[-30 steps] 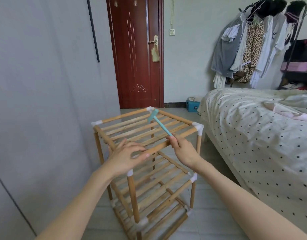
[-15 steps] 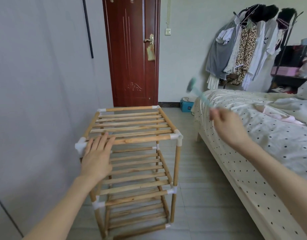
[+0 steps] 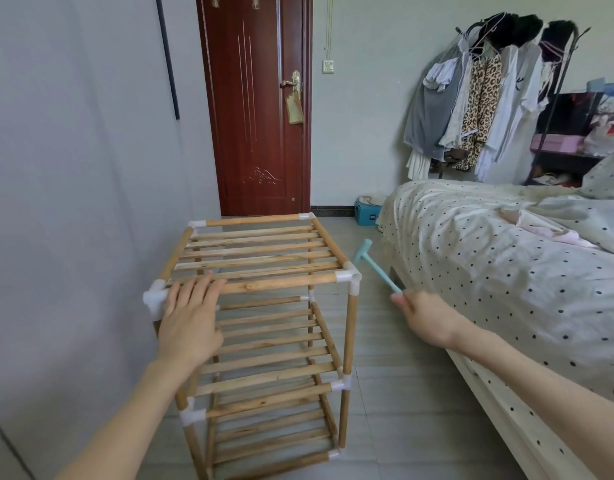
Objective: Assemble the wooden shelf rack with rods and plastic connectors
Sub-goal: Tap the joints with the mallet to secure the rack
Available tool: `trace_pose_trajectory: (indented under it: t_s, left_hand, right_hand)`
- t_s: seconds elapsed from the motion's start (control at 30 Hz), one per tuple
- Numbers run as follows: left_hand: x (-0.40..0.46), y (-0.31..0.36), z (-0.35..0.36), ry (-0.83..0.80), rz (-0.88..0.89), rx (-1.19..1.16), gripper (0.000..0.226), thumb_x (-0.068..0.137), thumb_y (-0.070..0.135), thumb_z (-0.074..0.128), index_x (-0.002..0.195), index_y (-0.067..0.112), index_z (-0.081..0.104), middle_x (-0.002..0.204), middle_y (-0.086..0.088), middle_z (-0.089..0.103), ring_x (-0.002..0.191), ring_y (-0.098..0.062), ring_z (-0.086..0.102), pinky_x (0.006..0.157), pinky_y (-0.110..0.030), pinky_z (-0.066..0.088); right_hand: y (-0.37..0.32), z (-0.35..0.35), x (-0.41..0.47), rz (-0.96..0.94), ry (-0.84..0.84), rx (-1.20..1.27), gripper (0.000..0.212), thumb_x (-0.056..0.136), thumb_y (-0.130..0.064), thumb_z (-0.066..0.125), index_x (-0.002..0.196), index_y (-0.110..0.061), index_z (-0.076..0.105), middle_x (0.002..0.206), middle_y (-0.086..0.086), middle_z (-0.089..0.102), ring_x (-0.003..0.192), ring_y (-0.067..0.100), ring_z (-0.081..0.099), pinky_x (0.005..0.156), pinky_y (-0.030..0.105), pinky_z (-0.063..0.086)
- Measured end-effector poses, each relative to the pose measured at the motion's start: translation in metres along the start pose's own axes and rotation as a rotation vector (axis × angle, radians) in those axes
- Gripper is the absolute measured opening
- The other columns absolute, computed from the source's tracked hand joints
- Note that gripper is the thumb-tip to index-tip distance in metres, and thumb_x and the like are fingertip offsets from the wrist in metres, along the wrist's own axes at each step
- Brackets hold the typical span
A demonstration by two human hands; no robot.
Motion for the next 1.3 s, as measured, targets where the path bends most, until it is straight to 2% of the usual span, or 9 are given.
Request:
trace_pose_trajectory:
  t_s: [0.03,0.13,0.3,0.43,0.6,0.77,0.9,1.07,1.3]
  left_hand:
    - [0.000,0.000,0.000,0.006,0.002,0.000,0.079,0.075,0.008,0.061,0.145,0.021,0.028,0.153,0.000,0.023,0.141,-0.020,0.018,0.117,-0.036,-0.003]
    - [0.001,0.001,0.000,0.012,-0.002,0.000,0.078,0.074,0.009,0.061,0.145,0.020,0.029,0.153,0.000,0.023,0.140,-0.020,0.019,0.117,-0.036,-0.003]
    - [0.000,0.002,-0.001,0.008,0.000,0.002,0.080,0.074,0.009,0.062,0.145,0.020,0.027,0.154,0.000,0.022,0.141,-0.020,0.017,0.117,-0.036,-0.004]
    - [0.000,0.003,0.000,0.009,0.003,-0.006,0.081,0.072,0.009,0.063,0.144,0.019,0.029,0.154,-0.002,0.023,0.140,-0.022,0.019,0.117,-0.037,-0.003]
    - [-0.003,0.002,0.003,0.007,0.008,0.006,0.082,0.068,0.008,0.066,0.143,0.017,0.033,0.151,-0.004,0.028,0.139,-0.024,0.022,0.117,-0.040,0.000]
    - [0.000,0.002,0.004,-0.003,-0.003,0.019,0.084,0.067,0.009,0.067,0.144,0.016,0.032,0.151,-0.005,0.027,0.140,-0.025,0.020,0.117,-0.040,-0.002]
    - [-0.003,0.003,0.007,-0.037,-0.015,0.056,0.086,0.070,0.010,0.066,0.146,0.017,0.025,0.155,-0.004,0.019,0.143,-0.025,0.012,0.117,-0.042,-0.006]
    - [0.000,0.029,0.015,-0.103,0.059,0.113,0.089,0.083,0.016,0.056,0.150,0.023,-0.002,0.158,0.001,-0.006,0.145,-0.022,-0.009,0.110,-0.055,-0.015]
    - [0.009,0.092,0.031,-0.044,0.183,0.130,0.093,0.080,0.024,0.059,0.150,0.023,-0.003,0.159,-0.002,-0.002,0.145,-0.027,-0.001,0.111,-0.059,-0.009]
  right_hand:
    - [0.000,-0.006,0.007,-0.007,0.001,0.010,0.042,0.101,-0.038,0.028,0.087,-0.010,0.056,0.067,0.003,0.053,0.068,0.027,0.058,0.060,0.030,0.042]
    - [-0.003,-0.068,0.001,-0.074,0.503,0.313,0.041,0.100,-0.036,0.028,0.070,-0.013,0.044,0.058,0.002,0.045,0.057,0.026,0.047,0.055,0.032,0.036]
    - [0.011,0.016,-0.008,0.048,0.004,0.064,0.038,0.101,-0.036,0.031,0.078,-0.012,0.050,0.079,0.012,0.056,0.075,0.030,0.057,0.066,0.032,0.042]
    - [0.015,-0.063,-0.017,-0.001,0.594,0.392,0.041,0.100,-0.036,0.029,0.064,-0.019,0.038,0.059,0.003,0.046,0.057,0.027,0.045,0.057,0.034,0.035]
    - [0.009,0.011,-0.007,0.048,0.028,-0.022,0.040,0.101,-0.037,0.028,0.083,-0.011,0.052,0.081,0.013,0.057,0.077,0.031,0.056,0.070,0.036,0.043]
    - [-0.017,-0.066,-0.011,-0.108,0.554,0.200,0.037,0.100,-0.035,0.030,0.072,-0.013,0.039,0.059,0.005,0.045,0.057,0.029,0.048,0.056,0.038,0.038]
    - [0.019,0.023,-0.018,0.016,0.116,-0.008,0.036,0.100,-0.037,0.031,0.078,-0.011,0.042,0.069,0.007,0.050,0.068,0.032,0.052,0.061,0.036,0.038]
    - [0.065,0.041,-0.031,0.162,0.243,0.554,0.041,0.100,-0.035,0.032,0.067,-0.011,0.038,0.054,0.003,0.044,0.049,0.018,0.040,0.052,0.030,0.035]
    - [0.135,0.191,-0.072,0.542,-0.220,0.945,0.040,0.102,-0.032,0.031,0.065,-0.017,0.034,0.040,-0.007,0.029,0.032,0.009,0.025,0.034,0.016,0.021]
Point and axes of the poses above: each hand's wrist, its own x-axis towards the middle knuckle, its own z-axis out of the palm, y = z × x, the point moved 10 cm from there along x, towards the middle knuckle
